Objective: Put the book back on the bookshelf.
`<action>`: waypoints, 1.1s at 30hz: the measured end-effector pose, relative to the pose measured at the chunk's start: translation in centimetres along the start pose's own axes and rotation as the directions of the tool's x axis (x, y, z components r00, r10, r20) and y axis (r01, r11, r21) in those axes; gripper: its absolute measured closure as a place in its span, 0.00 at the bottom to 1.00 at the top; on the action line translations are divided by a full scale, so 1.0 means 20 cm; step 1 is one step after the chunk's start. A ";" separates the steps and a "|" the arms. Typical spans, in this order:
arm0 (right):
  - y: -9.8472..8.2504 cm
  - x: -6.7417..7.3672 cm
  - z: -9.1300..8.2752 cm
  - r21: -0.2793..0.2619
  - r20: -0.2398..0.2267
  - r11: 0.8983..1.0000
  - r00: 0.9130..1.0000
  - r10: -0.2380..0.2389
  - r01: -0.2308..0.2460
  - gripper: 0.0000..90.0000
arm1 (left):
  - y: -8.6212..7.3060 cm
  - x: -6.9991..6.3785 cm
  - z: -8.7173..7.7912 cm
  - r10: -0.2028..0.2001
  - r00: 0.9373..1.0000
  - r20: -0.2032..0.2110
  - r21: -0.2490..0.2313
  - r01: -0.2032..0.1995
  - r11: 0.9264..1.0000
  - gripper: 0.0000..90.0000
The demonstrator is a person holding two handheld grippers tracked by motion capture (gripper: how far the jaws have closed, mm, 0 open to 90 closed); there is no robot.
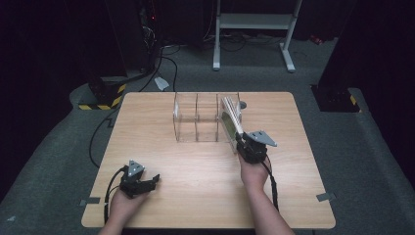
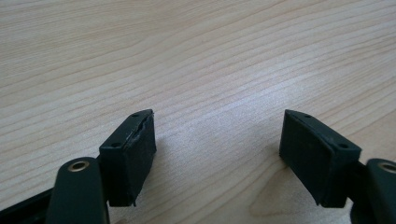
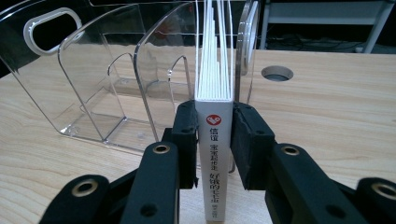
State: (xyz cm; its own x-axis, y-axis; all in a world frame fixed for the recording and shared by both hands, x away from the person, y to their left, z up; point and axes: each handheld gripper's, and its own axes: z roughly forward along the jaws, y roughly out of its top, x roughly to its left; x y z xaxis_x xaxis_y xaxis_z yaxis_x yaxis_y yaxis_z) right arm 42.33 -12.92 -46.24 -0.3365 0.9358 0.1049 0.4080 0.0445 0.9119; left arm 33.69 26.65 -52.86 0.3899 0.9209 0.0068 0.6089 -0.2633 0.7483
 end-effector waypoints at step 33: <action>-0.12 0.01 0.04 0.094 -0.045 0.994 0.997 0.067 -0.062 0.80 | 0.00 0.00 0.00 -0.003 1.000 0.001 -0.001 0.003 1.000 0.30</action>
State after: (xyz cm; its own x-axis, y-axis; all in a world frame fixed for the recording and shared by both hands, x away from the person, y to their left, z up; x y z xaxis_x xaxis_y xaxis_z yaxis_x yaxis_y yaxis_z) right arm 42.04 -12.55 -48.72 -0.3465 0.9199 0.1836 0.5065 0.0187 0.8620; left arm 33.69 26.63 -52.87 0.3891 0.9212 0.0038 0.6094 -0.2605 0.7488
